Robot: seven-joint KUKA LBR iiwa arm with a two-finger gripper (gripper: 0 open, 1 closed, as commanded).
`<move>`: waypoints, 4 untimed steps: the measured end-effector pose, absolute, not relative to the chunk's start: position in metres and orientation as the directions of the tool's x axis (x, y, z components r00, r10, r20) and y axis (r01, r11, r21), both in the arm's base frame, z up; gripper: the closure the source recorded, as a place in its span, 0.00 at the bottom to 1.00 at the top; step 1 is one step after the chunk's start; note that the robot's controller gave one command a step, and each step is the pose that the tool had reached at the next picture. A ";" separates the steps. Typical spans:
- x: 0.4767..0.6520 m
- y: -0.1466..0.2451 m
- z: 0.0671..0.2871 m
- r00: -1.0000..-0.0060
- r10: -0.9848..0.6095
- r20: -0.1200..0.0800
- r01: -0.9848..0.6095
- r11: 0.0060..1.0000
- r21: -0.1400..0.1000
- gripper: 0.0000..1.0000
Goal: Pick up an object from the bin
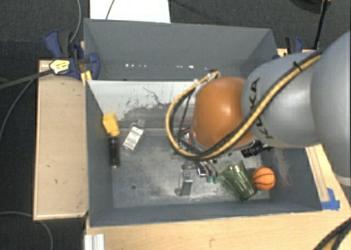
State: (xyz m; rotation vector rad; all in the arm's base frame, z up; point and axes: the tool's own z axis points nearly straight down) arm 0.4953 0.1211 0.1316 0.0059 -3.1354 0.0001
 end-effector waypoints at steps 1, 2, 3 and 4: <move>0.497 0.121 0.136 -1.000 0.001 -0.002 0.001 1.000 0.001 0.00; 0.533 0.051 0.109 -0.995 -0.097 -0.003 -0.097 0.995 0.001 0.00; 0.526 -0.005 0.147 -0.959 -0.285 -0.005 -0.285 0.959 0.000 0.00; 0.591 0.010 0.125 -0.985 -0.172 -0.012 -0.172 0.985 0.000 0.00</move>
Offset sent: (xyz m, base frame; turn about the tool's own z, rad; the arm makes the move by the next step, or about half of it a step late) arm 0.0846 -0.1693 -0.0616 -0.2129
